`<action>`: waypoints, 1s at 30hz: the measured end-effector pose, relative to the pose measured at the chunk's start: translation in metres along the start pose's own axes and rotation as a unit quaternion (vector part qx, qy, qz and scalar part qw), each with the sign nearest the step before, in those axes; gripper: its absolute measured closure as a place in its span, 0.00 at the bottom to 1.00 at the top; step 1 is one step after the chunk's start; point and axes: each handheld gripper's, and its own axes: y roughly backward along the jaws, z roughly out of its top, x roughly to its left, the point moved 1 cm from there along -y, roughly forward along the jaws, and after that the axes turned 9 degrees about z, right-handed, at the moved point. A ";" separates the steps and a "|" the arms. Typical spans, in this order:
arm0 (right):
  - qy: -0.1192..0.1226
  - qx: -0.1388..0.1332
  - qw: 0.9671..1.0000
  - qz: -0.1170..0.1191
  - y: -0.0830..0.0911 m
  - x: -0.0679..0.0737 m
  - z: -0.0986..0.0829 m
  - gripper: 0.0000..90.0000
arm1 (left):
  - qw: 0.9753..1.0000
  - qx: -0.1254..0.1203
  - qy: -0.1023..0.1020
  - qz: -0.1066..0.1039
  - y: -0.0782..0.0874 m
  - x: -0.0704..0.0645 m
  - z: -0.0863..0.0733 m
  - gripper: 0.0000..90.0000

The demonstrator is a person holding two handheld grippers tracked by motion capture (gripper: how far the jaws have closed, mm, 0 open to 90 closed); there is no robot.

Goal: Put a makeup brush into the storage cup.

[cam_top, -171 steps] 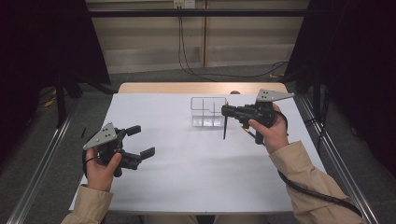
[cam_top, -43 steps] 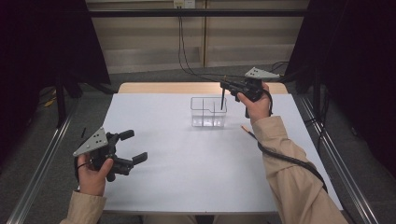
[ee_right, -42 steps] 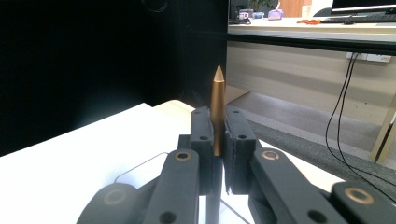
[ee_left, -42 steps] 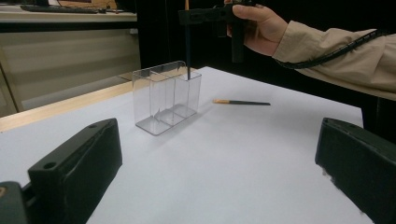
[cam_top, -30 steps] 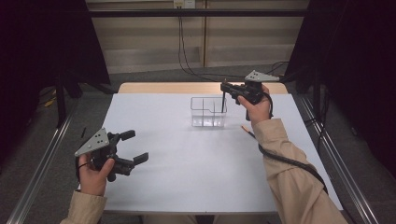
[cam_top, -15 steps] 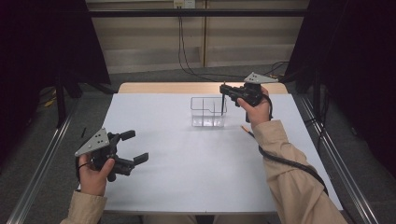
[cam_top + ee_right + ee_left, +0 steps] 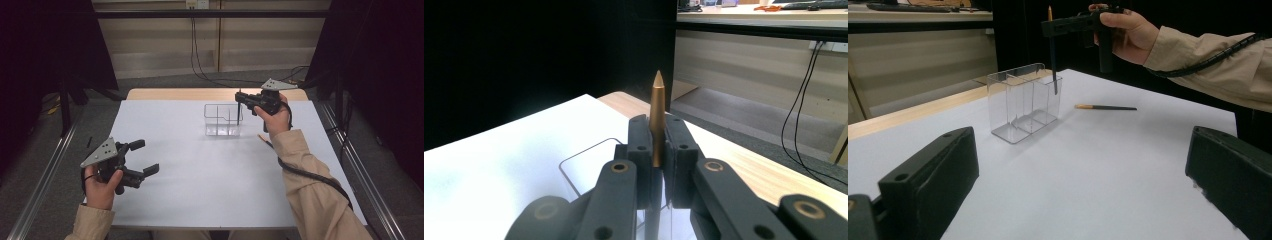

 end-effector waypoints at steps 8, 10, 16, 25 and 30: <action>0.000 0.003 1.000 0.001 -0.001 0.001 0.000 0.93 | 1.000 0.000 0.001 0.000 0.000 0.000 0.000 0.01; -0.001 0.004 1.000 0.001 -0.001 0.001 0.000 0.93 | 1.000 0.000 0.000 0.001 0.000 0.000 0.000 0.01; -0.014 0.002 1.000 -0.008 -0.002 0.002 0.000 0.67 | 1.000 0.001 0.001 0.000 0.000 0.000 0.000 0.01; -0.002 -0.001 1.000 0.003 0.003 0.008 0.008 0.40 | 1.000 0.003 -0.001 -0.001 0.000 0.000 0.000 0.01; 0.000 0.001 1.000 0.005 0.005 0.011 0.007 0.33 | 1.000 0.002 -0.002 -0.001 -0.001 0.000 -0.001 0.01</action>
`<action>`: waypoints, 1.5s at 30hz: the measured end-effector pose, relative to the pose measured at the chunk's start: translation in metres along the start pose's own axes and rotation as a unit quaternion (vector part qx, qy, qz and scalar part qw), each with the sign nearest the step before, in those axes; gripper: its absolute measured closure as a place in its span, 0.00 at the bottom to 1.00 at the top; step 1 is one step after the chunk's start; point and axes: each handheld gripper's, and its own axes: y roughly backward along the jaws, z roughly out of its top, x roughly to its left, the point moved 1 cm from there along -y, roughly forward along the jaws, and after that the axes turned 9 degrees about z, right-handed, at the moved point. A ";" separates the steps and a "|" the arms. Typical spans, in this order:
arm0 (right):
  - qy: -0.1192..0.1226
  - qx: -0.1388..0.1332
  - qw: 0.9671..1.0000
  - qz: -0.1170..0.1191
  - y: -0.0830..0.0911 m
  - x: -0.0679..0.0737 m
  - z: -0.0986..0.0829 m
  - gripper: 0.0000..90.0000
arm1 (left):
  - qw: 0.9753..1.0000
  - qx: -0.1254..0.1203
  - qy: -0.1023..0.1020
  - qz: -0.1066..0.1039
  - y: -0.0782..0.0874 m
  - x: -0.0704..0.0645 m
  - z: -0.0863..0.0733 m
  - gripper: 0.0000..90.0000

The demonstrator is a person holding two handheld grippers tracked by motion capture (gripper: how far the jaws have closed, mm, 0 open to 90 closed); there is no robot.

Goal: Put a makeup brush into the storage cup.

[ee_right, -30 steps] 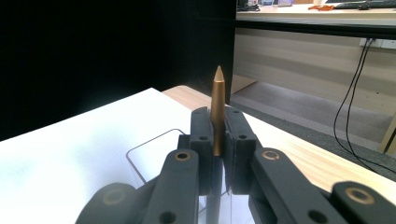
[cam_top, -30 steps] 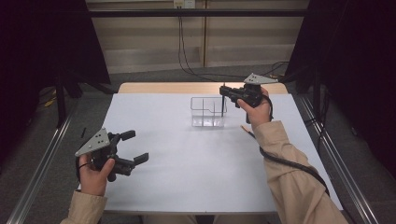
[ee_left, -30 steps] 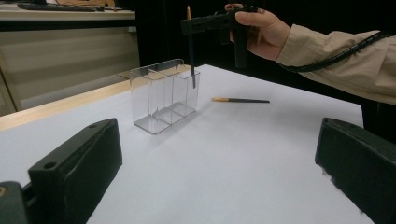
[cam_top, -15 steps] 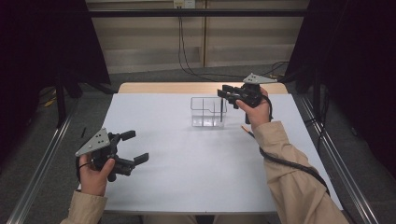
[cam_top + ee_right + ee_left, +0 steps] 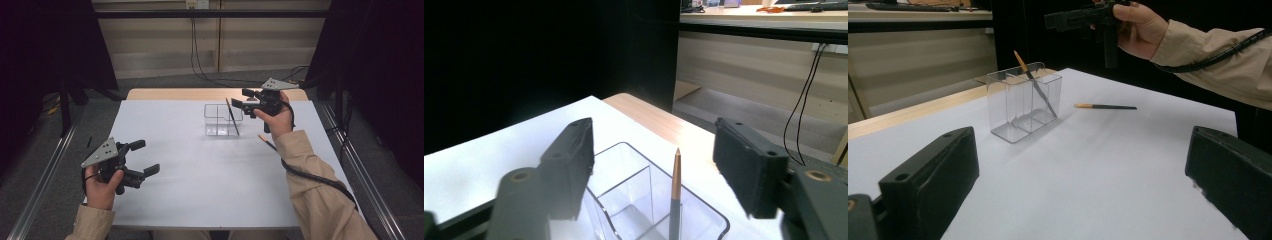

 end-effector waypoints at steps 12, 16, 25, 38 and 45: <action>0.009 0.001 1.000 0.000 0.007 0.006 0.001 0.22 | 1.000 0.001 0.000 0.004 0.001 0.000 0.000 0.01; 0.007 -0.003 1.000 0.000 0.010 0.009 0.001 0.19 | 1.000 0.000 -0.001 0.003 0.001 0.000 0.000 0.01; 0.000 -0.010 1.000 0.001 0.021 0.012 -0.003 0.16 | 1.000 0.000 0.000 0.005 0.002 0.000 0.000 0.01; 0.008 -0.007 1.000 0.010 0.040 0.023 -0.009 0.12 | 1.000 0.000 0.000 0.007 0.002 0.000 -0.001 0.01; 0.006 -0.018 0.999 0.030 0.054 0.030 -0.015 0.09 | 1.000 -0.002 0.002 0.008 0.002 0.001 0.000 0.01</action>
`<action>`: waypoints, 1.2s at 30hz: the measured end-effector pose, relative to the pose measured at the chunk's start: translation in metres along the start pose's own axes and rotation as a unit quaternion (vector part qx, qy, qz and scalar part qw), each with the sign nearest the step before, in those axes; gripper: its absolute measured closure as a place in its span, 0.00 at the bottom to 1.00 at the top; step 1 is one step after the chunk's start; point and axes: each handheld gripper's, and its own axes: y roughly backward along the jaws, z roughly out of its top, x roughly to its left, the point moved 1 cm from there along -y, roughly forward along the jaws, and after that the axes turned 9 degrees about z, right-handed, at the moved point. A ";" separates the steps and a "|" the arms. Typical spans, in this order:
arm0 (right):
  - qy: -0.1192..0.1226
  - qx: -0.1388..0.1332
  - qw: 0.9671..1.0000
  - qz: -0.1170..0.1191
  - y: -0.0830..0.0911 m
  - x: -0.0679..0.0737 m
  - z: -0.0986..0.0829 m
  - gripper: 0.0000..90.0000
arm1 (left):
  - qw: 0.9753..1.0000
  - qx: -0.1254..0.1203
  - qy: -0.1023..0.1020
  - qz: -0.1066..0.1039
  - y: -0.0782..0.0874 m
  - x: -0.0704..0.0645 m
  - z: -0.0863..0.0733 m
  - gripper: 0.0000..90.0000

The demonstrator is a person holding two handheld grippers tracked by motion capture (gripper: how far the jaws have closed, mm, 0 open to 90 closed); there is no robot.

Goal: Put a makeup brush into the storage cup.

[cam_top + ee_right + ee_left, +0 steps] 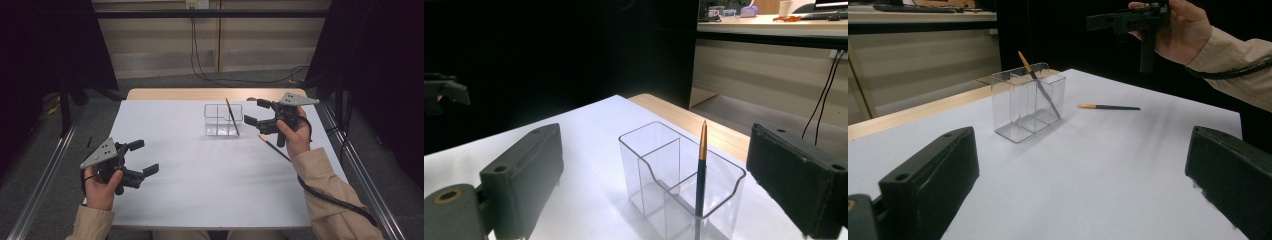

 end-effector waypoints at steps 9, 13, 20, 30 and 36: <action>0.010 -0.001 1.000 -0.007 0.014 0.009 -0.001 0.09 | 1.000 -0.002 -0.001 -0.003 -0.003 0.001 0.000 0.01; 0.011 0.001 1.000 -0.006 0.022 0.014 -0.006 0.09 | 1.000 -0.001 -0.001 -0.005 -0.003 0.001 -0.001 0.01; 0.007 -0.001 1.000 -0.005 0.031 0.021 -0.012 0.09 | 1.000 -0.002 -0.001 -0.003 -0.004 0.001 0.000 0.01; -0.002 -0.002 1.000 -0.017 0.054 0.027 -0.023 0.09 | 1.000 0.000 -0.003 -0.004 -0.006 0.001 0.001 0.01; -0.002 -0.002 1.000 -0.022 0.062 0.031 -0.029 0.09 | 1.000 -0.001 -0.003 -0.003 -0.006 0.001 0.001 0.01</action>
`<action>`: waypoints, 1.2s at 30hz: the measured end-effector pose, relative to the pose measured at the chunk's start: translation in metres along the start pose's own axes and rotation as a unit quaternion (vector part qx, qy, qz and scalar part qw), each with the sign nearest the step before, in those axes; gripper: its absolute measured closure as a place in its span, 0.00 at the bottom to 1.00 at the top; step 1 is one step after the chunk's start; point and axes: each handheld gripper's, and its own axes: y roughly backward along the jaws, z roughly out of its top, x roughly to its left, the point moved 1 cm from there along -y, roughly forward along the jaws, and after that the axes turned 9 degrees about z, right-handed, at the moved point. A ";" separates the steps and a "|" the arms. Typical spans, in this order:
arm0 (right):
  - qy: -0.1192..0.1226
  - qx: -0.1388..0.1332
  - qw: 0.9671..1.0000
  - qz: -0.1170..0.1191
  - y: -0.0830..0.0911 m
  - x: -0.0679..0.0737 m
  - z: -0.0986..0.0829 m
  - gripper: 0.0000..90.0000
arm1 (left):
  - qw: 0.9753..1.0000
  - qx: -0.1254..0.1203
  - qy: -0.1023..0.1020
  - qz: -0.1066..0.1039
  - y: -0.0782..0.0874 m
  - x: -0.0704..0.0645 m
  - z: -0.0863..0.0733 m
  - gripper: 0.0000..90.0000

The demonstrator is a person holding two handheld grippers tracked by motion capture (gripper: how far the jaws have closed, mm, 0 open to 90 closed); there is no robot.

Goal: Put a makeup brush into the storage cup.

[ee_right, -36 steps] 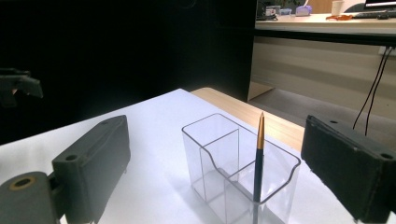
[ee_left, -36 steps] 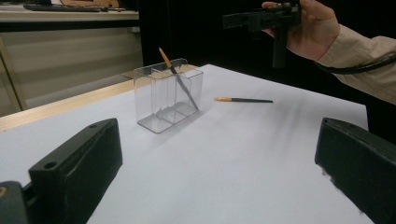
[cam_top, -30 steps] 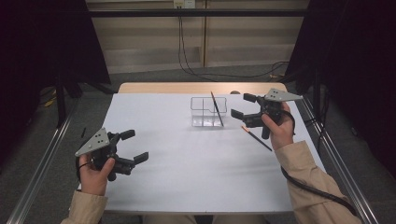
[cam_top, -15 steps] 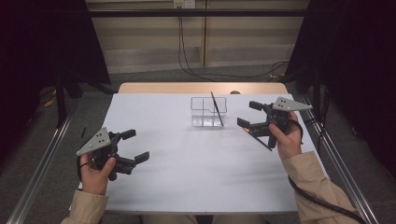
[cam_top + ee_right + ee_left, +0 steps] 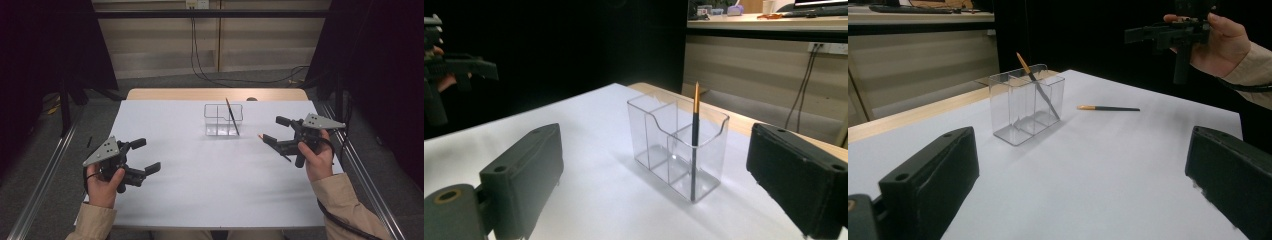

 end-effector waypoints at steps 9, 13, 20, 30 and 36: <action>0.004 -0.002 1.000 0.005 0.009 0.012 -0.008 0.08 | 1.000 -0.001 -0.002 0.000 0.001 -0.001 0.001 0.01; 0.001 -0.002 1.000 0.004 0.013 0.015 -0.012 0.08 | 1.000 -0.001 0.000 0.001 0.001 0.000 0.000 0.01; -0.001 0.005 1.000 -0.001 0.021 0.019 -0.023 0.08 | 1.000 -0.001 -0.002 0.000 0.002 0.000 0.000 0.01; -0.001 0.002 1.000 -0.007 0.033 0.025 -0.027 0.08 | 1.000 -0.002 -0.006 -0.001 0.000 0.000 0.000 0.01; -0.003 -0.001 1.000 -0.010 0.038 0.028 -0.028 0.08 | 1.000 0.000 -0.011 -0.002 -0.002 -0.001 -0.001 0.01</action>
